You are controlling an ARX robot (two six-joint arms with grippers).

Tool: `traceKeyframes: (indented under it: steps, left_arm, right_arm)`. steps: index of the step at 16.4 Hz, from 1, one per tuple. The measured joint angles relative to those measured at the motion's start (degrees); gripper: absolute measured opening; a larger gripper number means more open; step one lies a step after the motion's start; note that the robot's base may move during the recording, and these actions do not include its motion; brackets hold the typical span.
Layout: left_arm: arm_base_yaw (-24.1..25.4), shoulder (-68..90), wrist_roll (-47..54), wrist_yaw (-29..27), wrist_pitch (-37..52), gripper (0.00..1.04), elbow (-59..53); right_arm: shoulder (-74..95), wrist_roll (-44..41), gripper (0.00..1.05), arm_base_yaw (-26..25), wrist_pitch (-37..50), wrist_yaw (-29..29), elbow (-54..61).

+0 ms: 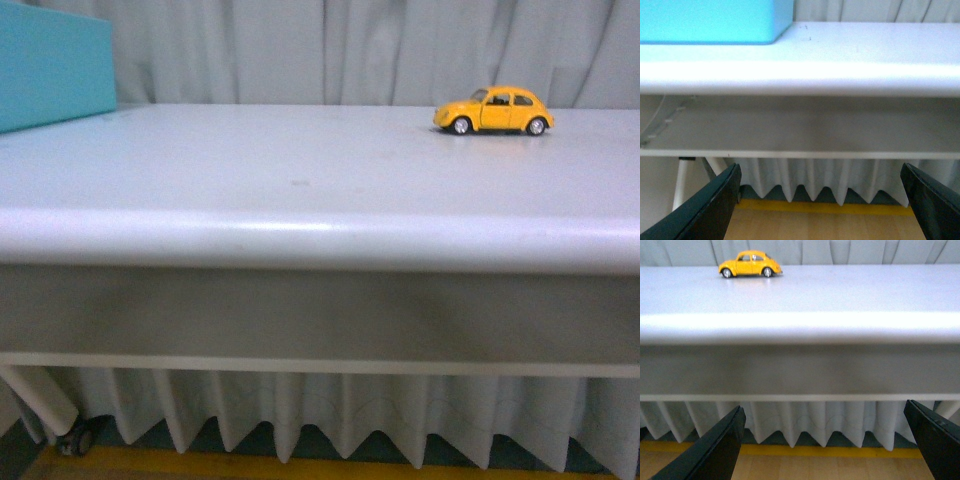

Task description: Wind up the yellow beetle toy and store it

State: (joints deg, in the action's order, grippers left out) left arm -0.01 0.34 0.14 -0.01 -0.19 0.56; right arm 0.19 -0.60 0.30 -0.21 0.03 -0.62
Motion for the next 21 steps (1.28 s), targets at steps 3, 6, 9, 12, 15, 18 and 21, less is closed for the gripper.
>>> traceKeyframes:
  steps: [3, 6, 9, 12, 15, 18, 21]
  left_arm:
    - [0.00, 0.00, 0.02, 0.00, -0.04, 0.98, 0.00]
    - [0.00, 0.00, 0.02, -0.02, -0.04, 0.98, 0.00]
    - [0.00, 0.00, 0.02, 0.00, -0.02, 0.98, 0.00]
    - [0.00, 0.00, 0.00, -0.09, 0.00, 0.98, 0.00]
    - [0.00, 0.00, 0.02, -0.02, -0.02, 0.98, 0.00]
    - [0.00, 0.00, 0.02, -0.02, 0.17, 0.98, 0.00]
    - [0.00, 0.00, 0.02, -0.02, 0.07, 0.98, 0.00]
  right_arm:
    - [0.00, 0.00, 0.98, 0.00, -0.04, -0.02, 0.00]
    - [0.02, -0.02, 0.98, 0.00, 0.00, -0.04, 0.00]
    - [0.00, 0.00, 0.98, 0.00, -0.04, 0.00, 0.00]
    - [0.02, -0.02, 0.98, 0.00, 0.02, -0.02, 0.00]
    - [0.02, 0.00, 0.98, 0.00, 0.04, -0.02, 0.00]
    - [0.02, 0.00, 0.98, 0.00, 0.07, -0.02, 0.00]
    - [0.02, 0.00, 0.98, 0.00, 0.04, 0.00, 0.00]
